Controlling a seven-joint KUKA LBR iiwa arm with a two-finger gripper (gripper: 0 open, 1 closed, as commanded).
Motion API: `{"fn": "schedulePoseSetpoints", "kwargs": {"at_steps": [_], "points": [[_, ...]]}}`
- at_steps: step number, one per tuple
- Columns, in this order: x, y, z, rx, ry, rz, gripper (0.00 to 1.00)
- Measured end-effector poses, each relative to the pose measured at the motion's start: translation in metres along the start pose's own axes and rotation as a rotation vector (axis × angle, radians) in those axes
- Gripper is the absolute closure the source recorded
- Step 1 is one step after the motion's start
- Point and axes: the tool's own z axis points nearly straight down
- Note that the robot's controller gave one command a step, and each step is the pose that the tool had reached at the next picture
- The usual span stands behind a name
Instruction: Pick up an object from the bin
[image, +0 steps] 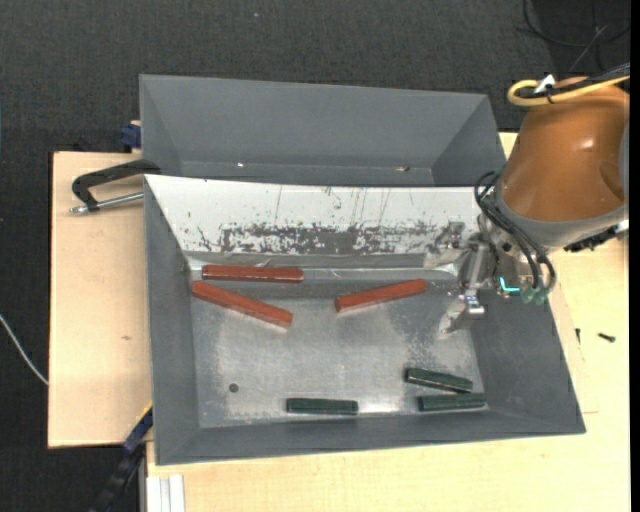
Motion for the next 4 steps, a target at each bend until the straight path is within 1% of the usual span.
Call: {"fn": "schedulePoseSetpoints", "kwargs": {"at_steps": [1, 2, 3, 4], "points": [[0.005, -0.012, 0.039, 0.0, -0.008, -0.029, 0.0], [0.023, -0.015, 0.089, 0.0, -0.001, -0.2, 0.0], [0.028, -0.027, 0.109, -0.002, 0.006, -0.353, 0.0], [0.034, -0.025, 0.13, 0.0, 0.0, -0.164, 0.0]]}}
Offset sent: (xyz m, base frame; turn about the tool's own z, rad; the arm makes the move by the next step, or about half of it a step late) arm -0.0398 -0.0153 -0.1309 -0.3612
